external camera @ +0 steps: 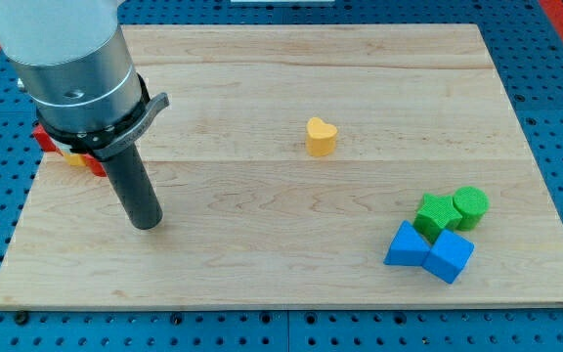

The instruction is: Point your arm at the yellow heart

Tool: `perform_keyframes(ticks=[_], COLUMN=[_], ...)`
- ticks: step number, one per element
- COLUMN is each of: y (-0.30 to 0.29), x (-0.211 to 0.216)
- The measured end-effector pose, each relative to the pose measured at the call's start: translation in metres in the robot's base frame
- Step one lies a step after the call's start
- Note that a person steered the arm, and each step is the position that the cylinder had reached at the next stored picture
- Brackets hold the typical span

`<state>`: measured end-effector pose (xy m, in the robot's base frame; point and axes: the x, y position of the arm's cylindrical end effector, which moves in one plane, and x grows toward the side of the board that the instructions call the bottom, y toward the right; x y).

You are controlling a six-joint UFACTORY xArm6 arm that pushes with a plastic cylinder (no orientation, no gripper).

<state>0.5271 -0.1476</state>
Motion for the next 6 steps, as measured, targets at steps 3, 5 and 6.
perform_keyframes(ticks=[3,5,6], y=[0.001,0.042,0.116], x=[-0.050,-0.081,-0.065])
